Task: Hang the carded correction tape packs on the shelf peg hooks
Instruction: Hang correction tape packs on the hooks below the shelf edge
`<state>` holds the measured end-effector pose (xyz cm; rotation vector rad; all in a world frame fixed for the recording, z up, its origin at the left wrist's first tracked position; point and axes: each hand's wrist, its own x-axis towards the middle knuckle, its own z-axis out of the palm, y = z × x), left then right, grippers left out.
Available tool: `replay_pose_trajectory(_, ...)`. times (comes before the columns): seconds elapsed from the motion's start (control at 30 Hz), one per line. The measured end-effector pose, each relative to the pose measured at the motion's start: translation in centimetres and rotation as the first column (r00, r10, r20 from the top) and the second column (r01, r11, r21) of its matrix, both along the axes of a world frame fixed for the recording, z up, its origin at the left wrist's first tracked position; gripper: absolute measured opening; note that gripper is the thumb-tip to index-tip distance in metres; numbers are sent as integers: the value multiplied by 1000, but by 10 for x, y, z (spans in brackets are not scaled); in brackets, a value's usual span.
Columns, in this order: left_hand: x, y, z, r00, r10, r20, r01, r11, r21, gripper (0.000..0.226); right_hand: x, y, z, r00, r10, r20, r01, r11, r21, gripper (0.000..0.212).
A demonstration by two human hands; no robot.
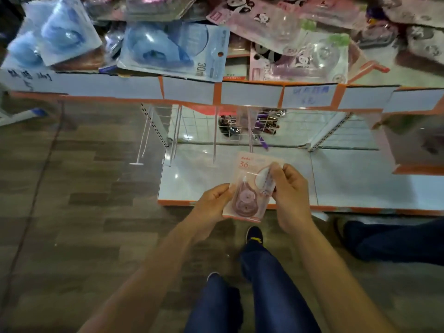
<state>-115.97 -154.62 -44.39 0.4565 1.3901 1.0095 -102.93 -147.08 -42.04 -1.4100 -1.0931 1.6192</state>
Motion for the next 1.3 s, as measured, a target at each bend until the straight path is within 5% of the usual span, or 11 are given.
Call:
replay_pose_trajectory(0.37,-19,38,-150,1000,-10,-24,9,999,-45,25,-9,48,-152,994,65,91,-72,995,75,17)
replay_pose_trajectory(0.7,-19,59,-260,996,-79,-42,82,993,83,32,7,69,-253,993,105,52,-114,972,203,25)
replay_pose_trajectory(0.87,-18,80,-291,990,-66,-121,90,976,197,27,4,91,-278,995,91,26,-95,949,300,21)
replay_pose_trajectory(1.3,-15,112,-336,1000,-10,-11,14,880,475,27,-7,126,-307,981,170,-96,-80,798,598,17)
